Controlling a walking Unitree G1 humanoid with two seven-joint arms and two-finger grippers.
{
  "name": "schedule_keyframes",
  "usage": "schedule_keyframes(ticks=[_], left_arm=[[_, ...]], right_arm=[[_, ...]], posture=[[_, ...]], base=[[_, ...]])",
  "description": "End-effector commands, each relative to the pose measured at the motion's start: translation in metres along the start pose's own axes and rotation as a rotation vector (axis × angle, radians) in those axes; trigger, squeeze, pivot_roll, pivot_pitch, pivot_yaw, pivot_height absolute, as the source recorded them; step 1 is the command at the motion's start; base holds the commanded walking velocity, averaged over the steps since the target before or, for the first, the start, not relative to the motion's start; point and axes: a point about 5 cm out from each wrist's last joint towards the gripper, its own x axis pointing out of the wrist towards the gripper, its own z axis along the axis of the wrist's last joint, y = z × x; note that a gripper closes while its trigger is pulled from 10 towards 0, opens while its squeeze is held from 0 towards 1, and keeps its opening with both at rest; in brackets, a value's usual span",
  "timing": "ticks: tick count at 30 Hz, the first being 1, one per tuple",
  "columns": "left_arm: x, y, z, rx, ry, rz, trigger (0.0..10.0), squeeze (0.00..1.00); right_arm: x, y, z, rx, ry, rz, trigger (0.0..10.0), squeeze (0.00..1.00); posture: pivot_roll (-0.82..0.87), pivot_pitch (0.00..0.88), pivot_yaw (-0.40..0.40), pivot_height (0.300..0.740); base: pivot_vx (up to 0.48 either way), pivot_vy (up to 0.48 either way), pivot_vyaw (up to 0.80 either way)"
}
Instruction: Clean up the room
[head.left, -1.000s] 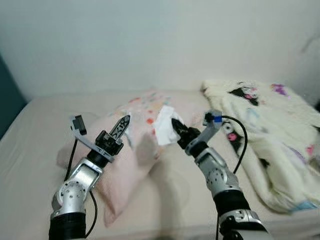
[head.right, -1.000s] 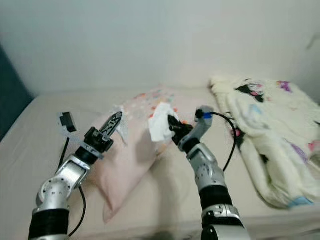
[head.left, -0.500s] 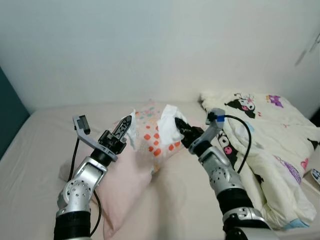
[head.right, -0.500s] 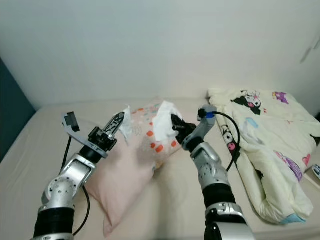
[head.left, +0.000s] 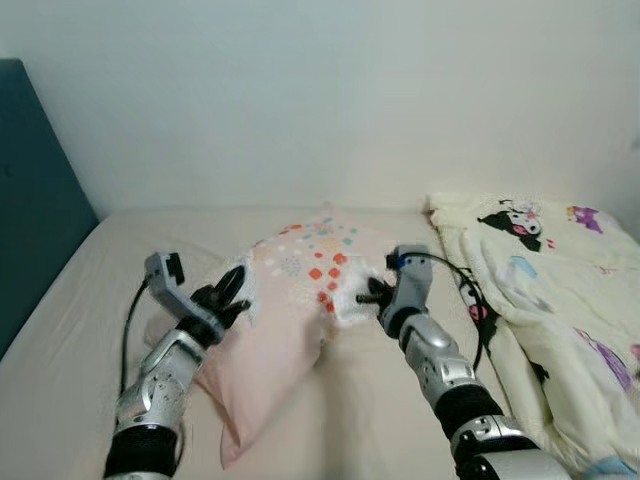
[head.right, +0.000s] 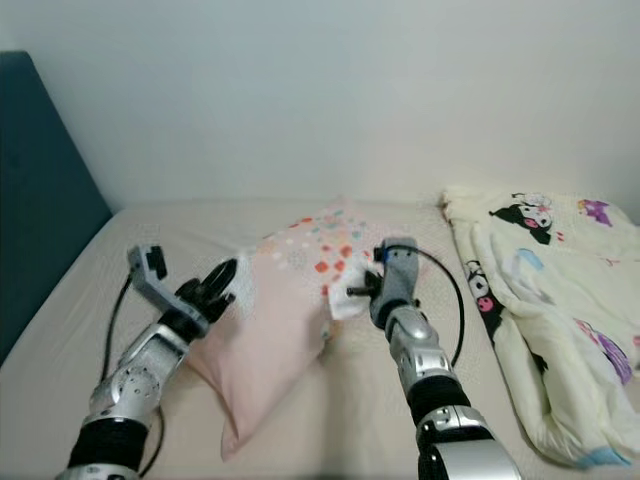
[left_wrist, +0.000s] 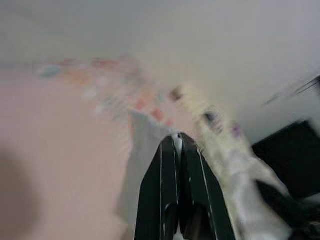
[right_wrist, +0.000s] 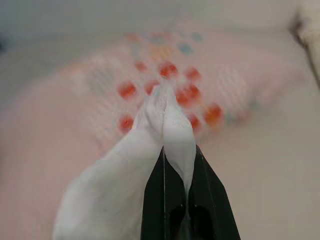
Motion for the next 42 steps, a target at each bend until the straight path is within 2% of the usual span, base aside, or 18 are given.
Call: schedule_keyframes(ticks=[1,3,6,7,8,10,11,13,14,17,18,20,23,24,25,29,36,42], left_arm=[[-0.007,0.015,-0.009,0.053,0.046,0.065,10.0,0.00],[-0.031,0.051,-0.026,0.072,0.129,0.247,10.0,0.00],[-0.041,0.063,-0.032,0.083,0.159,0.310,10.0,0.00],[-0.052,0.073,-0.039,0.080,0.190,0.374,10.0,0.00],[-0.052,0.073,-0.039,0.080,0.190,0.374,10.0,0.00],[-0.074,0.091,-0.050,0.078,0.243,0.505,10.0,0.00],[-0.074,0.091,-0.050,0.078,0.243,0.505,10.0,0.00],[-0.097,0.105,-0.061,0.072,0.296,0.645,10.0,0.00],[-0.097,0.105,-0.061,0.072,0.296,0.645,10.0,0.00],[-0.123,0.113,-0.079,0.072,0.387,0.766,10.0,0.00],[-0.123,0.113,-0.079,0.072,0.387,0.766,10.0,0.00],[-0.128,0.114,-0.083,0.073,0.410,0.785,10.0,0.00],[-0.148,0.112,-0.105,0.065,0.518,0.829,10.0,0.00],[-0.148,0.112,-0.105,0.065,0.518,0.829,10.0,0.00],[-0.152,0.109,-0.113,0.069,0.546,0.823,10.0,0.00],[-0.153,0.107,-0.116,0.068,0.552,0.817,10.0,0.00],[-0.164,0.108,-0.124,0.112,0.630,0.827,10.0,0.00],[-0.165,0.106,-0.126,0.126,0.659,0.822,10.0,0.00]], right_arm=[[-0.004,0.004,-0.017,0.057,0.053,0.084,10.0,0.00],[-0.020,-0.002,-0.058,0.170,0.180,0.112,10.0,0.00],[-0.026,-0.003,-0.071,0.184,0.222,0.111,10.0,0.00],[-0.030,-0.003,-0.079,0.188,0.245,0.101,10.0,0.00],[-0.030,-0.003,-0.079,0.188,0.245,0.101,10.0,0.00],[-0.032,0.000,-0.084,0.178,0.260,0.104,10.0,0.00],[-0.032,0.000,-0.084,0.178,0.260,0.104,10.0,0.00],[-0.032,0.007,-0.087,0.113,0.275,0.131,10.0,0.00],[-0.032,0.007,-0.087,0.113,0.275,0.131,10.0,0.00],[-0.041,0.013,-0.106,0.058,0.349,0.147,10.0,0.00],[-0.041,0.013,-0.106,0.058,0.349,0.147,10.0,0.00],[-0.044,0.013,-0.110,0.064,0.365,0.141,10.0,0.00],[-0.062,0.009,-0.138,0.117,0.480,0.076,10.0,0.00],[-0.062,0.009,-0.138,0.117,0.480,0.076,10.0,0.00],[-0.077,0.003,-0.155,0.138,0.545,0.030,10.0,0.00],[-0.090,-0.006,-0.167,0.193,0.581,-0.031,10.0,0.00],[-0.115,-0.025,-0.187,0.178,0.652,-0.091,10.0,0.00],[-0.121,-0.031,-0.190,0.178,0.667,-0.114,10.0,0.00]], posture=[[-0.01,0.000,-0.075,0.740],[-0.01,0.000,-0.077,0.740],[-0.01,0.000,-0.081,0.740],[0.00,0.000,-0.084,0.740],[0.00,0.000,-0.084,0.740],[0.00,0.000,-0.087,0.740],[0.00,0.000,-0.087,0.740],[-0.01,0.000,-0.082,0.740],[-0.01,0.000,-0.082,0.740],[-0.01,0.000,-0.082,0.740],[-0.01,0.000,-0.082,0.740],[0.00,0.000,-0.087,0.740],[-0.01,0.000,-0.085,0.740],[-0.01,0.000,-0.085,0.740],[0.00,0.000,-0.089,0.740],[0.01,0.000,-0.102,0.740],[0.01,0.000,-0.096,0.740],[0.01,0.000,-0.096,0.740]], base=[[0.000,0.000,0.00],[0.000,0.000,0.54],[0.000,0.000,0.63],[0.000,0.000,0.63],[0.000,0.000,0.63],[0.000,0.000,0.63],[0.000,0.000,0.63],[0.000,0.000,0.63],[0.000,0.000,0.63],[0.000,0.000,0.63],[0.000,0.000,0.63],[0.000,0.000,0.63],[0.000,0.000,0.63],[0.000,0.000,0.63],[0.000,0.000,0.63],[0.000,0.000,0.63],[0.000,0.000,0.63],[0.000,0.000,0.63]])
